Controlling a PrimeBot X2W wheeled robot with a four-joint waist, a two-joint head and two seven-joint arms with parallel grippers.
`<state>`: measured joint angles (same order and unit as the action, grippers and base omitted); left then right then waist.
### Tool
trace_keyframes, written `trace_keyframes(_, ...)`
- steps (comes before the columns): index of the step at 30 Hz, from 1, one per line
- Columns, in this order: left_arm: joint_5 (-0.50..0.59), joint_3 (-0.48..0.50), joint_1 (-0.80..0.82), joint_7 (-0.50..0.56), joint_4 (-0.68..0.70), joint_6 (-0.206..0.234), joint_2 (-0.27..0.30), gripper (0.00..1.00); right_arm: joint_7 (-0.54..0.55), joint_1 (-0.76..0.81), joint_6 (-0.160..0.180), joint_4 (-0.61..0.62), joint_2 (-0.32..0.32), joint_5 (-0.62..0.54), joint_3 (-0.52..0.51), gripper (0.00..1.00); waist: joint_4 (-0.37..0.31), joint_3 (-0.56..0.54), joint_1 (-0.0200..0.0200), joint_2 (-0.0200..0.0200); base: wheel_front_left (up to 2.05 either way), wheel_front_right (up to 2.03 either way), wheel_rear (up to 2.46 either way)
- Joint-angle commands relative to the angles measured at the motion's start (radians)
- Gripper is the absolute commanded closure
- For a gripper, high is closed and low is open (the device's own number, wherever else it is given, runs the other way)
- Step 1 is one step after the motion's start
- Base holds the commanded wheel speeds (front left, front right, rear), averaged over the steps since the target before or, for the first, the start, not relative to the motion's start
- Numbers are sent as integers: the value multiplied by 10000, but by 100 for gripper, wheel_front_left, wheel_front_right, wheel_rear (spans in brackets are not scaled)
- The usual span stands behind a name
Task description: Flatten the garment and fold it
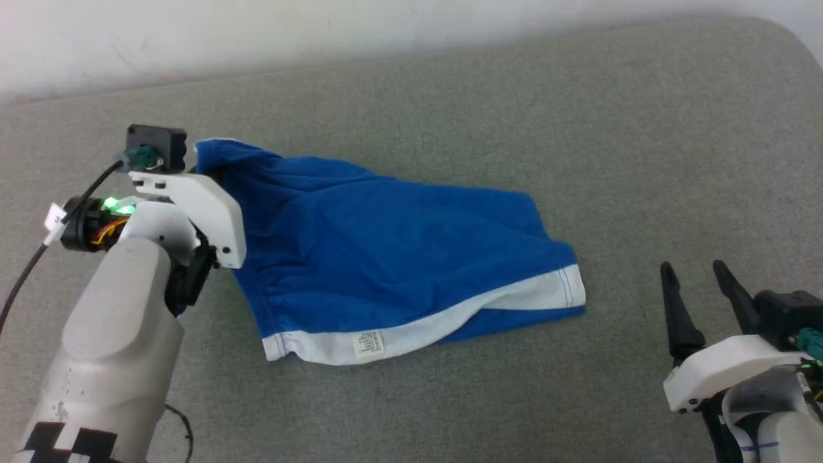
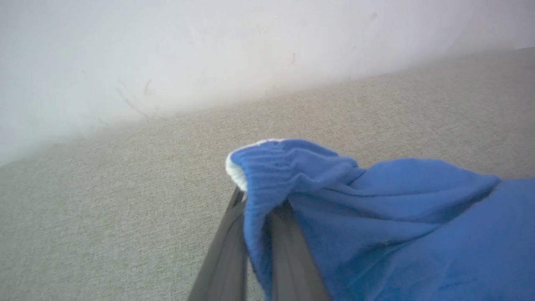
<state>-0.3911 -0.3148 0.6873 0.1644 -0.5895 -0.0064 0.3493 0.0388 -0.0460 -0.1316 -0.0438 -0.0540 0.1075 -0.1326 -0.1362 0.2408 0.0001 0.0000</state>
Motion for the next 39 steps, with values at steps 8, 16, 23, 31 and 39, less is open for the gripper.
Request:
trace_keyframes(8,-23,-93,144,-1193,-1221,-89,-265,0,-341,-370,9,-364,37,91,287,0,179,55,-1,0,0,0,0)
trace_keyframes(16,-358,232,-493,-3249,-670,-139,-561,0,-573,-237,9,-450,-65,-18,160,0,935,-876,-1,0,0,0,0)
trace_keyframes(23,-574,565,-2032,-4078,1031,88,-614,0,-1121,116,9,-366,-435,183,449,0,1587,-1615,-1,0,0,0,0)
trace_keyframes(31,-739,564,-4606,-4213,2861,325,-1008,0,-1532,682,9,-232,-392,406,656,0,2094,-1953,-1,0,0,0,0)
trace_keyframes(39,-1017,-529,-5768,-2666,2637,-225,-1192,0,-1481,867,9,-372,-255,422,838,0,2227,-1793,-1,0,0,0,0)
